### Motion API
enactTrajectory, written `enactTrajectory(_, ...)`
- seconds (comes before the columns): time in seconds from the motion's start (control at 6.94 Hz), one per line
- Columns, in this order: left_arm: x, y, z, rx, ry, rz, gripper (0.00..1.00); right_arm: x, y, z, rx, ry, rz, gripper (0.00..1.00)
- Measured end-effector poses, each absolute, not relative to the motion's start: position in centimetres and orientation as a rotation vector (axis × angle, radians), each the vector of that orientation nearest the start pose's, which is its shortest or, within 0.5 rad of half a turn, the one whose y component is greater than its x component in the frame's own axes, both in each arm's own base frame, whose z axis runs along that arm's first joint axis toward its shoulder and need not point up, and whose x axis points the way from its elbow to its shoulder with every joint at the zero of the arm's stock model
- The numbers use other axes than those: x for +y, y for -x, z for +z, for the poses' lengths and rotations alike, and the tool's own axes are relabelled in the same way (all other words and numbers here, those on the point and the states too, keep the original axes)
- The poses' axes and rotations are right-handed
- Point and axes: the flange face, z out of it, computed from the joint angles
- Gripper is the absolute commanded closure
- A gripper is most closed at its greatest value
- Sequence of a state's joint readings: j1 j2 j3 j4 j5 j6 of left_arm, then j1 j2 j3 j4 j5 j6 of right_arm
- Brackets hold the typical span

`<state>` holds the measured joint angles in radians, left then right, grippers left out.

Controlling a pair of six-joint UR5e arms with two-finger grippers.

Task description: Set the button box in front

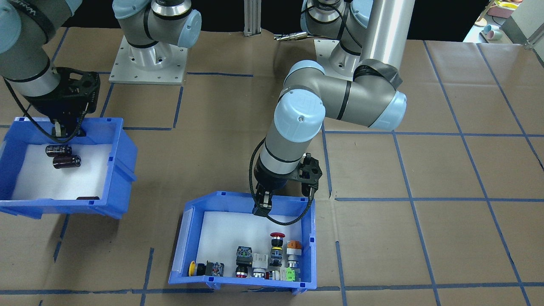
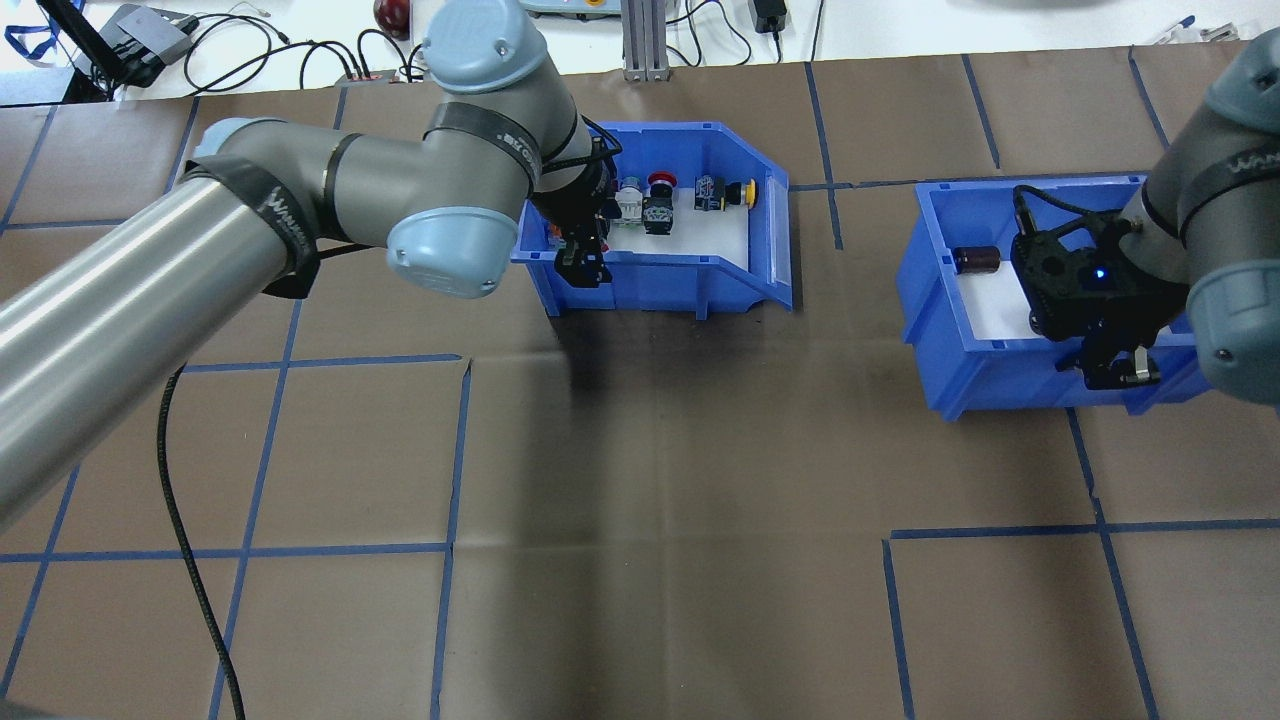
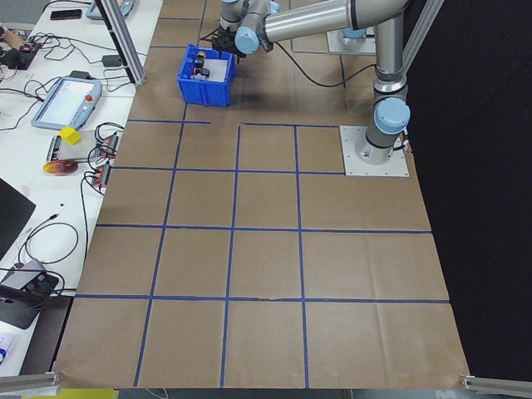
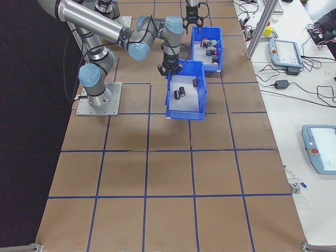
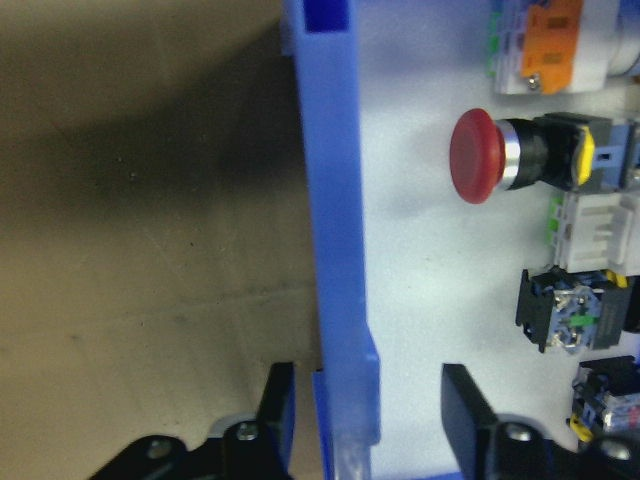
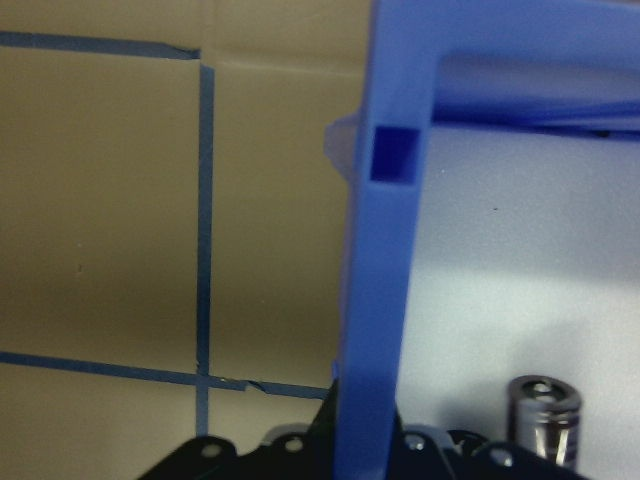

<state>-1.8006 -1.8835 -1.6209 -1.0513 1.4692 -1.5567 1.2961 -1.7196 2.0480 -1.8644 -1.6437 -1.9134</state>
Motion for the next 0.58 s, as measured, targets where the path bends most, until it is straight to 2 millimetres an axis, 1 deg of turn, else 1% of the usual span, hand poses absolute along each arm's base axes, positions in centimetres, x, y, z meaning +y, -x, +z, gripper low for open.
enactTrajectory(0.14, -54.6, 25.2, 36.5, 2.711, 1.829, -0.076, 0.11, -40.3, -2.3, 34.7, 2.163, 2.271, 0.121, 0.91)
enactTrajectory(0.29, -52.7, 22.5, 37.9, 2.784, 1.62, -0.062, 0.04, -38.6, -4.1, 34.3, 2.171, 2.264, 0.117, 0.91)
enactTrajectory(0.43, -50.4, 20.3, 39.2, 2.86, 1.411, -0.029, 0.02, -37.4, -6.6, 33.9, 2.182, 2.257, 0.122, 0.91)
enactTrajectory(0.58, -47.8, 18.8, 40.1, 2.932, 1.208, 0.002, 0.01, -36.2, -9.6, 33.6, 2.19, 2.256, 0.133, 0.91)
